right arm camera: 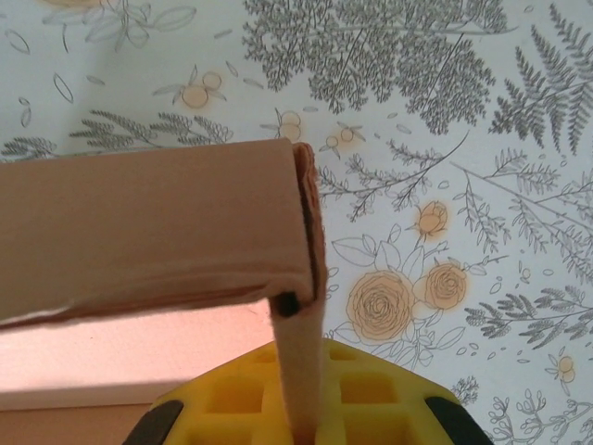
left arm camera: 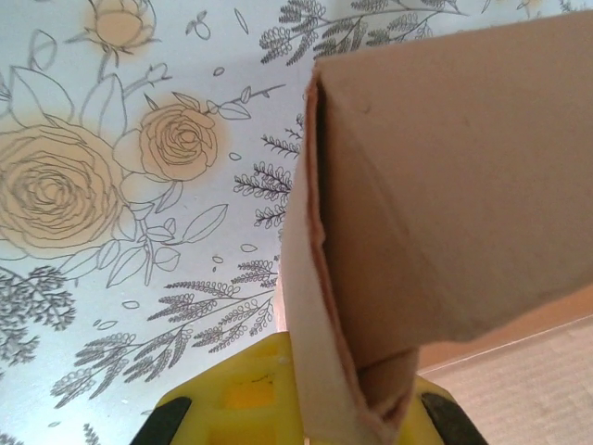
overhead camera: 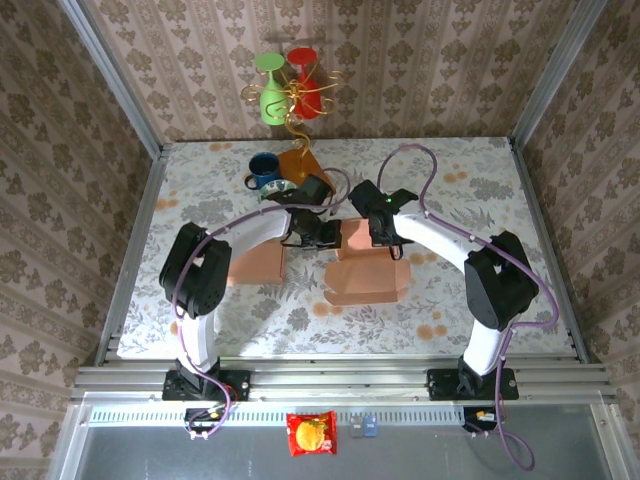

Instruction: Fold the paper box

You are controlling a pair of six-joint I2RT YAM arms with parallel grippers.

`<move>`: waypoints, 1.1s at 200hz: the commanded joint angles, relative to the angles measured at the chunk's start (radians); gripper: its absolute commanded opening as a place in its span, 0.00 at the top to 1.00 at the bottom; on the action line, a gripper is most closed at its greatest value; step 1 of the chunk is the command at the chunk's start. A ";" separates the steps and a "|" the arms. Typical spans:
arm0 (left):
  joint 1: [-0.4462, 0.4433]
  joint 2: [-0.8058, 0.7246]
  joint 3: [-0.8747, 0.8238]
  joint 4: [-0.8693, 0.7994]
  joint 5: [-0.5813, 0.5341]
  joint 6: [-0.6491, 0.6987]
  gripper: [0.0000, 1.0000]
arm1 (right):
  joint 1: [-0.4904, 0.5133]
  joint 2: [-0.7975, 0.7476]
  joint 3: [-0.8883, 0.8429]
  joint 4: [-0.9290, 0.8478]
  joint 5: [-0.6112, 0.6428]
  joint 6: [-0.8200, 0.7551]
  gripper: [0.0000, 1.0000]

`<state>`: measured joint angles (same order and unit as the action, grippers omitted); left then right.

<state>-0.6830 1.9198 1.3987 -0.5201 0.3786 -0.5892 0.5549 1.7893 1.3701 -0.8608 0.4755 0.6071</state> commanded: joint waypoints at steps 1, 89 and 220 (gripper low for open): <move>0.008 -0.005 -0.046 0.081 -0.043 -0.051 1.00 | -0.009 0.019 -0.034 -0.052 0.034 0.040 1.00; -0.007 0.025 -0.112 0.172 -0.046 -0.073 0.90 | -0.009 0.022 -0.048 -0.043 0.019 0.034 1.00; -0.039 0.054 -0.100 0.147 -0.080 -0.054 0.86 | -0.008 0.004 -0.057 -0.034 0.009 0.037 1.00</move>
<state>-0.7094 1.9385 1.3018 -0.3386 0.3386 -0.6518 0.5526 1.8019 1.3319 -0.8562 0.4629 0.6220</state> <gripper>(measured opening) 0.143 0.092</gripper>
